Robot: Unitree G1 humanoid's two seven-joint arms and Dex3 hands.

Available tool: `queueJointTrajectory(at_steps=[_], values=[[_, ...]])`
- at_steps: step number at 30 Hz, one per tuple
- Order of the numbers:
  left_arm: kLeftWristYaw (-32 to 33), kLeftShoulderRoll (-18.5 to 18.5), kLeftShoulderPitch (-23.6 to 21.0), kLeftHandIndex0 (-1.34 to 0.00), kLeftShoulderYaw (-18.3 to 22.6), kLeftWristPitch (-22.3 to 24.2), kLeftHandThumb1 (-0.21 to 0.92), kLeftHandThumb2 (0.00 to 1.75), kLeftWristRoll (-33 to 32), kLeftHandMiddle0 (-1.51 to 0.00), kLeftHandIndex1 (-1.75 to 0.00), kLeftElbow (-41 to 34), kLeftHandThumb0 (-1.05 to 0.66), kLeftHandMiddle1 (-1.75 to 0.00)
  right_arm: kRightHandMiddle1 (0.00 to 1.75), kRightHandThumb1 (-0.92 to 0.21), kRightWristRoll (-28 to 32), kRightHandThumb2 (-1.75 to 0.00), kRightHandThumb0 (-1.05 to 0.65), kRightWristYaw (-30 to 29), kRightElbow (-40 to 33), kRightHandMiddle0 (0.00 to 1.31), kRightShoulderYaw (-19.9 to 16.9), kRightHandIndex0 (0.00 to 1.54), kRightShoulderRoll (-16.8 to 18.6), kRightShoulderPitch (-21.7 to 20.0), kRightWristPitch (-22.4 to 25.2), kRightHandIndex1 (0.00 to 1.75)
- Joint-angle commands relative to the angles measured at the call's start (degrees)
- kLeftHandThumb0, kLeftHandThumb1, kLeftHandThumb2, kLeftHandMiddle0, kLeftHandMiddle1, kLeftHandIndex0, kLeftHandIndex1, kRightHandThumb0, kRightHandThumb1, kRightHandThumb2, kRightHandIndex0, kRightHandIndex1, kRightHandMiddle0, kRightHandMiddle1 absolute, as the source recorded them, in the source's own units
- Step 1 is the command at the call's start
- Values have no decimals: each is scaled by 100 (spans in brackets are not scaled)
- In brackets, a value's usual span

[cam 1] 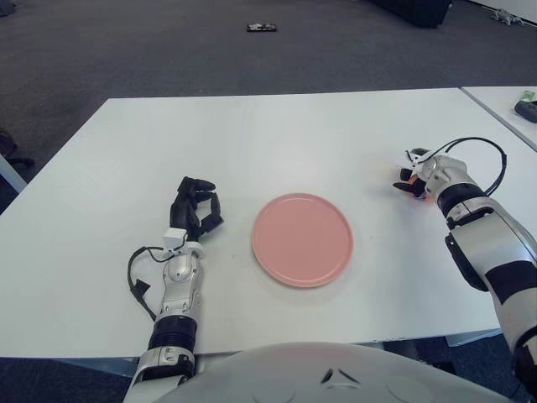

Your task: Put the apple into the plate.

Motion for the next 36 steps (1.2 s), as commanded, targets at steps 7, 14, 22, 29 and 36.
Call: queueJointTrajectory(at_steps=[7, 14, 22, 29, 36], values=[[101, -13, 240, -45, -4, 126, 52, 107, 89, -81, -175, 206, -42, -175, 175, -23, 423, -141, -50, -1771, -432, 67, -669, 123, 45, 189, -104, 175], [108, -15, 253, -45, -15, 113, 52, 108, 126, -80, -175, 181, -42, -175, 175, -22, 569, -143, -51, -2606, -686, 68, -913, 121, 114, 271, -365, 175], [132, -15, 270, -46, -29, 132, 51, 108, 154, -80, -175, 148, -42, -175, 175, -21, 805, -145, -51, -2892, -1520, 69, -1239, 115, 47, 651, -714, 175], [69, -23, 261, -45, -28, 217, 53, 106, 72, -79, -175, 138, -41, -175, 175, -19, 1067, -147, -52, -2891, -2440, 71, -1622, 121, -84, 1077, -1233, 175], [13, -27, 254, -45, -35, 205, 53, 107, 28, -81, -175, 142, -42, -175, 175, -19, 1158, -147, -52, -2773, -3735, 71, -1920, 126, -63, 1535, -1191, 175]])
